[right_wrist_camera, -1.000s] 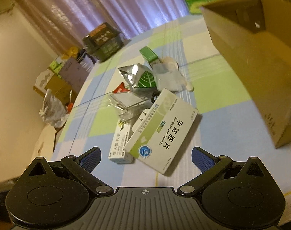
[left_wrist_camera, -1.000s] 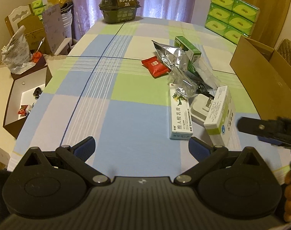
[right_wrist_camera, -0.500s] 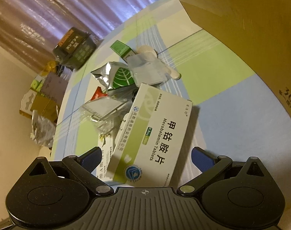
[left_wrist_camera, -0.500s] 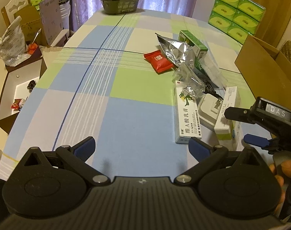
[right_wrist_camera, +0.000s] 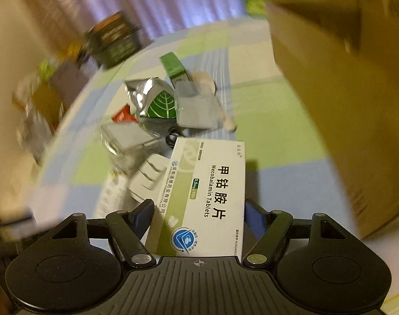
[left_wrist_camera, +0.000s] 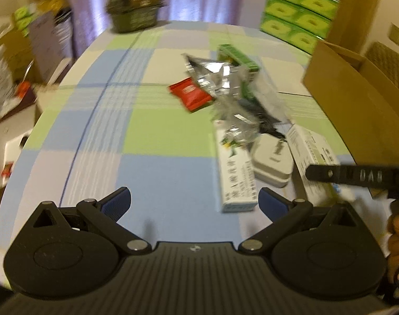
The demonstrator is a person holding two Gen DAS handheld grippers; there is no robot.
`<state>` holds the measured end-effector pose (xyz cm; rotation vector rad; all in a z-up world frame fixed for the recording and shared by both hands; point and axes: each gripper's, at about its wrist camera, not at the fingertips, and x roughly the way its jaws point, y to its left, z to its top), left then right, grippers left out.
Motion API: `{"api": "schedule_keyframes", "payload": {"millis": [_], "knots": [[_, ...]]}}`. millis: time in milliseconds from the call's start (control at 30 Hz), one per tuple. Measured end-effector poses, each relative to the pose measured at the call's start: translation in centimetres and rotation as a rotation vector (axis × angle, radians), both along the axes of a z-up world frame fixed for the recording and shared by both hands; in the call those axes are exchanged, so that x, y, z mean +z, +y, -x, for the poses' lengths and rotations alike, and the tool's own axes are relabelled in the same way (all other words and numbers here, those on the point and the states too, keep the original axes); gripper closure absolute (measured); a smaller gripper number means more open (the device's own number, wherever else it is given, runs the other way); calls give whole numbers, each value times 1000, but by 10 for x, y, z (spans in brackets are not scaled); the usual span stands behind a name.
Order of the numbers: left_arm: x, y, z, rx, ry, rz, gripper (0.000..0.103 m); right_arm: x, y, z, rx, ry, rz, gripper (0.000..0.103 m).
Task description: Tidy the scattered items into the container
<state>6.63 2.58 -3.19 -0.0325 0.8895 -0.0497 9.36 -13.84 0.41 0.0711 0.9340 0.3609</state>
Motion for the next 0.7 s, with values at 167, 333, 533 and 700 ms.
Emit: {"api": "schedule_keyframes", "payload": {"millis": [167, 333, 533, 700], "knots": [[-11, -26, -24, -101, 2, -56, 4, -4, -4, 12, 69, -34, 130, 27], [-34, -39, -47, -164, 60, -97, 38, -11, -15, 15, 57, -29, 120, 27], [-48, -44, -53, -203, 86, -108, 68, -10, -11, 9, 72, -41, 125, 27], [-41, -43, -31, -215, 132, -114, 69, -11, -8, 6, 76, -50, 123, 26]]}}
